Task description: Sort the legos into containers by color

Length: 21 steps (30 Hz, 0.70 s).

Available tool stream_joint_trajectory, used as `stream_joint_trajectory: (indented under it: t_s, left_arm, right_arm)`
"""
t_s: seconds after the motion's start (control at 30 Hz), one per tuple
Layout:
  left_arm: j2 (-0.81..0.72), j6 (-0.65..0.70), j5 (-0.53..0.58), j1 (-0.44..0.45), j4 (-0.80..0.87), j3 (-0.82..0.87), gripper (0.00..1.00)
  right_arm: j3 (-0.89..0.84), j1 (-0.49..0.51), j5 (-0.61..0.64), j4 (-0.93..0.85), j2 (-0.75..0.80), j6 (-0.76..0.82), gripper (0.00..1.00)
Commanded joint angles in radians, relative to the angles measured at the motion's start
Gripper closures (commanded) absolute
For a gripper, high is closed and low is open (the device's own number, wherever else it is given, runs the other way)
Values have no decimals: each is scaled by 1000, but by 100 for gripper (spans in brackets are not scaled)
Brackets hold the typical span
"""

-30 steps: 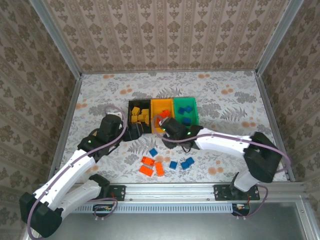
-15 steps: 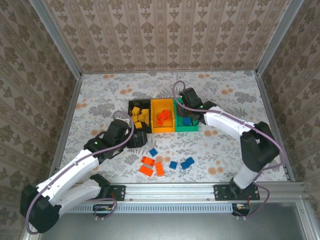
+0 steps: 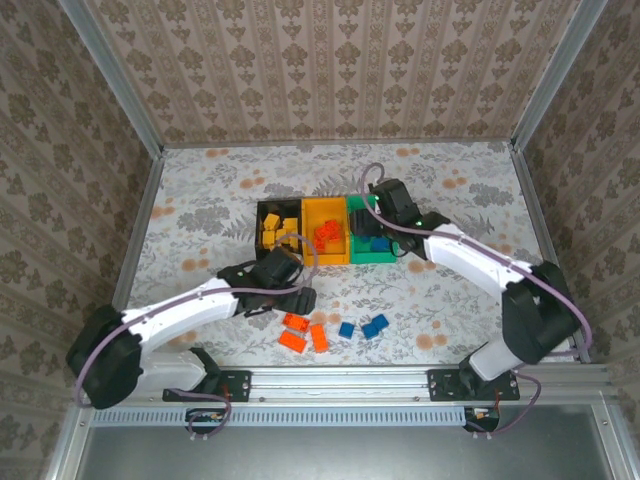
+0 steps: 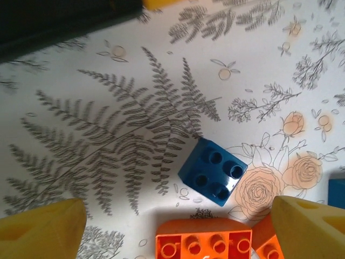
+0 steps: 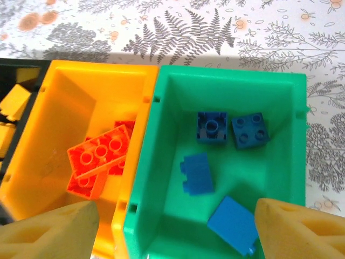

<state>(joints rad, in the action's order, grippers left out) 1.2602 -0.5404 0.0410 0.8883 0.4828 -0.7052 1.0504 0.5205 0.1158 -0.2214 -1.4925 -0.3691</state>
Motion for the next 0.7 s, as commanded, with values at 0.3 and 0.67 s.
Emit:
stream_joint_trajectory:
  t_s: [0.3, 0.67]
  left_arm:
    - [286, 94, 58, 63, 17, -173, 31]
    - [358, 50, 48, 100, 70, -178, 33]
  right_arm:
    - [-186, 6, -1, 7, 277, -58, 21]
    - [-222, 3, 47, -19, 354, -58, 19]
